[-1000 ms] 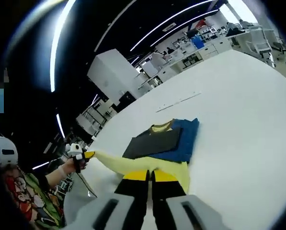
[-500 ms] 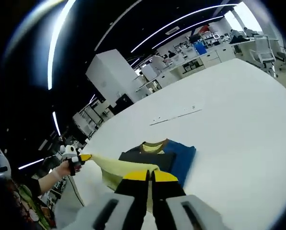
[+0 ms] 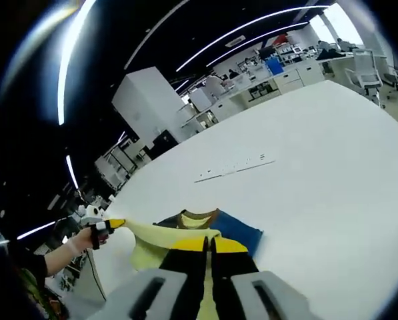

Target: Fold the garment on the visible template until the final outline fits inside the template.

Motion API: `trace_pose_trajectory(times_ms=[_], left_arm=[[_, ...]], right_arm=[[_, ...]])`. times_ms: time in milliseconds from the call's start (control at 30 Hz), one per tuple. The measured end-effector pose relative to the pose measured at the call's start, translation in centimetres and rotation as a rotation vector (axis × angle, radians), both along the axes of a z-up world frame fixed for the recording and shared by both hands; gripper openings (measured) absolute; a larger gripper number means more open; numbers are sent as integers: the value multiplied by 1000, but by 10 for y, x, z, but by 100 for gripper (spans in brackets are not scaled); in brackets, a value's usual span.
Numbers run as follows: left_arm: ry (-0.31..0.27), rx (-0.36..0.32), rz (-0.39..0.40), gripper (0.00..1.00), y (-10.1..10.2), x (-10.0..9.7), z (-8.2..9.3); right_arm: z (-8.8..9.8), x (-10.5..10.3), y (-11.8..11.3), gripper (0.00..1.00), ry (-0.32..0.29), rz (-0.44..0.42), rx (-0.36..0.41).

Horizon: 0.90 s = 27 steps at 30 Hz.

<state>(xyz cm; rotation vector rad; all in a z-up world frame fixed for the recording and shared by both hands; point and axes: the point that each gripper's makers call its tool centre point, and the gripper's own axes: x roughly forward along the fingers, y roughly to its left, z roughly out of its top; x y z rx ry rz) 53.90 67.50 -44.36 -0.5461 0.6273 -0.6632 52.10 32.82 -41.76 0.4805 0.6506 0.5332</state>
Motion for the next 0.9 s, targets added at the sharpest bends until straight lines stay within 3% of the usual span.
trace_pose_trajectory(times_ms=[167, 367, 900], left_arm=[[18, 7, 41, 0, 3, 17, -14], [52, 25, 60, 0, -2, 28, -33], [65, 75, 85, 0, -6, 31, -59]], right_arm=[[-16, 19, 1, 0, 18, -16, 1], [-52, 27, -3, 0, 79, -25, -45], [-89, 33, -4, 0, 140, -34, -78]])
